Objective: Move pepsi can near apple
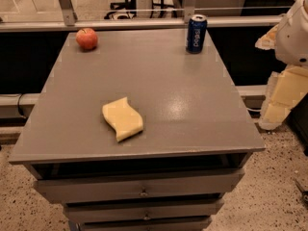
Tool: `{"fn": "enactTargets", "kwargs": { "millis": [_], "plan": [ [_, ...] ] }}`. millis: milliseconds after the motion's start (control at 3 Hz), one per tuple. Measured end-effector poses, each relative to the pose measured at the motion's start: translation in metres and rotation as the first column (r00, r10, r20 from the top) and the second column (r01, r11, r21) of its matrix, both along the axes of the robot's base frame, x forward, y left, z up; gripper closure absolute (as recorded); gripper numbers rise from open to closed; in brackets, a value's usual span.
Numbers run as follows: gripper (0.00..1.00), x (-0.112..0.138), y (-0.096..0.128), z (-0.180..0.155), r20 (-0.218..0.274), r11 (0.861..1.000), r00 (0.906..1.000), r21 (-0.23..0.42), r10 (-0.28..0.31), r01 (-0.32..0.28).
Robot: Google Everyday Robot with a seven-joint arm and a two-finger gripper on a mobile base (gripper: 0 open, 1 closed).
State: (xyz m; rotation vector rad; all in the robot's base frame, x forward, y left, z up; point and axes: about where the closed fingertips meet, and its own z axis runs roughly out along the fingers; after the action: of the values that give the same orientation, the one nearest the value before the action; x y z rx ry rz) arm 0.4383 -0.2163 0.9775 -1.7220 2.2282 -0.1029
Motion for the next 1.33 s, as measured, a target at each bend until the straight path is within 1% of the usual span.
{"fn": "enactTargets", "kwargs": {
  "millis": [333, 667, 1000, 1333],
  "plan": [
    [0.0, 0.0, 0.0, 0.0, 0.0, 1.0, 1.0, 0.0, 0.0, 0.0],
    [0.0, 0.013, -0.004, -0.001, 0.034, 1.0, 0.9992, 0.007, -0.022, 0.022],
    [0.0, 0.058, -0.011, -0.012, 0.094, 0.996, 0.9925, 0.052, -0.078, 0.074],
    [0.0, 0.12, -0.008, -0.03, 0.142, 0.983, 0.9817, 0.147, -0.127, 0.106]
  ]
}}
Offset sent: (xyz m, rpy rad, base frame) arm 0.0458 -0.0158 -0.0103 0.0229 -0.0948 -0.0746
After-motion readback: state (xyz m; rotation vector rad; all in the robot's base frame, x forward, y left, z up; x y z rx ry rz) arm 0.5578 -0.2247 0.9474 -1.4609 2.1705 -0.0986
